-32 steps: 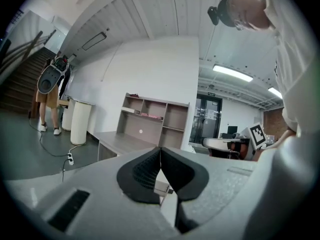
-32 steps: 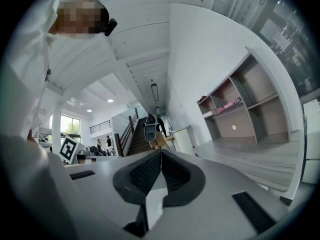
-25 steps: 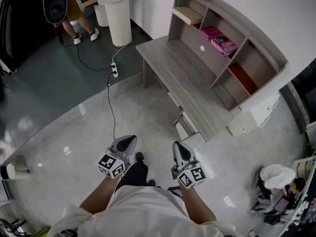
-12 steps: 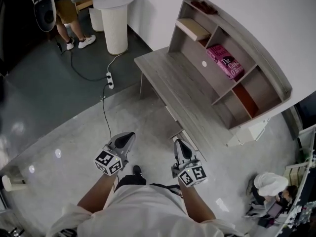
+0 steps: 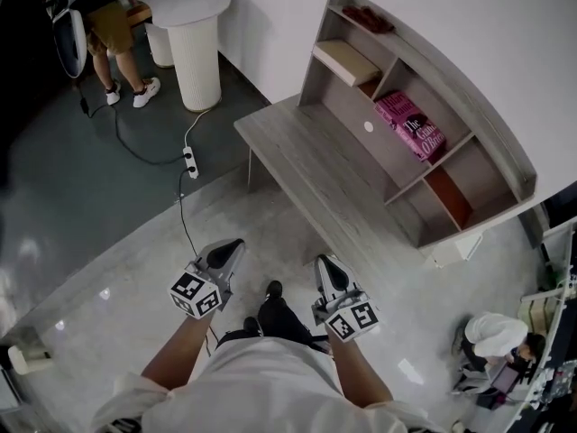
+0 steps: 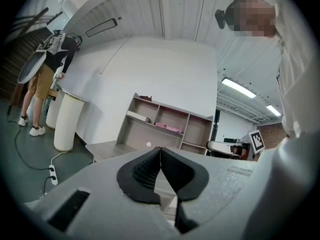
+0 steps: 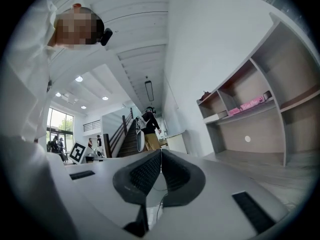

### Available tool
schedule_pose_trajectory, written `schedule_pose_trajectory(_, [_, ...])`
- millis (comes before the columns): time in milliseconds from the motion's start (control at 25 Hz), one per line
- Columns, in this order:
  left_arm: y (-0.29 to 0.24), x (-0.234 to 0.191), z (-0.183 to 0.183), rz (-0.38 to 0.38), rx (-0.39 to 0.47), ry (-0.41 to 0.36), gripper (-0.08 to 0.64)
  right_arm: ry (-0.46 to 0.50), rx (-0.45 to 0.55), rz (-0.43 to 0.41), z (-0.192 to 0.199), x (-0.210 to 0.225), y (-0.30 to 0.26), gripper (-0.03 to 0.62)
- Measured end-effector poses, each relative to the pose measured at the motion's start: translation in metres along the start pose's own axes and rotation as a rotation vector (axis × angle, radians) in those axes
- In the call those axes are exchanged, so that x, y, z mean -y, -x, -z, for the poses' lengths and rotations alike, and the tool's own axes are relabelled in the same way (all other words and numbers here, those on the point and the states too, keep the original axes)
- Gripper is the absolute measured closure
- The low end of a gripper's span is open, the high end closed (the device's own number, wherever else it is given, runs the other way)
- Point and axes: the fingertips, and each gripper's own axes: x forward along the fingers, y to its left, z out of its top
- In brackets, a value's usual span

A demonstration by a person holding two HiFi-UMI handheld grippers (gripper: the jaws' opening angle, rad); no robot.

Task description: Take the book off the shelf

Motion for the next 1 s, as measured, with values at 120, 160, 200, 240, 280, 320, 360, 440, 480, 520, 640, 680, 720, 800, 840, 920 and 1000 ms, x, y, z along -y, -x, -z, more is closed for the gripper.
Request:
schedule_pose_trajectory(120, [-0.02, -0.01, -0.003, 0.02, -0.006, 0.001, 0.543, 0.0, 0.024, -0.001, -0.003, 0.011, -0.016, 0.577])
schedule_pose_trajectory(160, [-0.028, -0.013, -0.004, 0.029, -0.008, -0.003, 0.543, -0.001, 0.031, 0.002, -0.004, 0.017, -0.021, 0.577])
schedule_pose_trajectory(200, [-0.037, -0.016, -0.005, 0.038, -0.012, -0.007, 0.543, -0.001, 0.037, 0.007, -0.004, 0.024, -0.027, 0.577])
schedule_pose_trajectory(240, [-0.047, -0.02, -0.005, 0.046, -0.017, -0.01, 0.543, -0.001, 0.042, 0.013, -0.005, 0.031, -0.032, 0.577])
schedule_pose_trajectory(280, [-0.056, -0.023, -0.006, 0.054, -0.022, -0.011, 0.543, -0.003, 0.046, 0.019, -0.005, 0.039, -0.036, 0.577])
schedule_pose_trajectory(320, [-0.065, -0.026, -0.008, 0.062, -0.026, -0.011, 0.543, -0.008, 0.05, 0.027, -0.006, 0.046, -0.041, 0.577])
schedule_pose_trajectory(360, [-0.074, -0.029, -0.01, 0.07, -0.031, -0.013, 0.543, -0.013, 0.057, 0.034, -0.008, 0.054, -0.046, 0.577])
schedule_pose_trajectory(440, [-0.092, -0.036, -0.015, 0.089, -0.042, -0.024, 0.543, -0.024, 0.077, 0.048, -0.013, 0.067, -0.058, 0.577])
schedule_pose_trajectory(480, [-0.102, -0.04, -0.019, 0.098, -0.047, -0.029, 0.543, -0.03, 0.087, 0.055, -0.016, 0.074, -0.064, 0.577])
schedule_pose_trajectory(520, [-0.112, -0.043, -0.022, 0.108, -0.051, -0.034, 0.543, -0.034, 0.096, 0.061, -0.019, 0.08, -0.069, 0.577])
schedule_pose_trajectory(640, [-0.142, -0.051, -0.034, 0.136, -0.053, -0.046, 0.543, -0.035, 0.114, 0.07, -0.03, 0.1, -0.084, 0.577])
schedule_pose_trajectory(680, [-0.152, -0.055, -0.038, 0.143, -0.051, -0.047, 0.543, -0.041, 0.122, 0.074, -0.034, 0.108, -0.089, 0.577])
schedule_pose_trajectory(720, [-0.162, -0.058, -0.042, 0.151, -0.049, -0.048, 0.543, -0.055, 0.133, 0.078, -0.039, 0.116, -0.094, 0.577])
schedule_pose_trajectory(800, [-0.183, -0.064, -0.051, 0.167, -0.048, -0.049, 0.543, -0.093, 0.161, 0.092, -0.05, 0.133, -0.102, 0.577])
schedule_pose_trajectory(840, [-0.194, -0.065, -0.054, 0.176, -0.048, -0.05, 0.543, -0.104, 0.171, 0.103, -0.055, 0.142, -0.105, 0.577])
schedule_pose_trajectory(920, [-0.216, -0.067, -0.061, 0.199, -0.053, -0.05, 0.543, -0.091, 0.17, 0.127, -0.062, 0.159, -0.112, 0.577])
schedule_pose_trajectory(1000, [-0.24, -0.069, -0.066, 0.228, -0.059, -0.05, 0.543, -0.074, 0.166, 0.152, -0.068, 0.178, -0.118, 0.577])
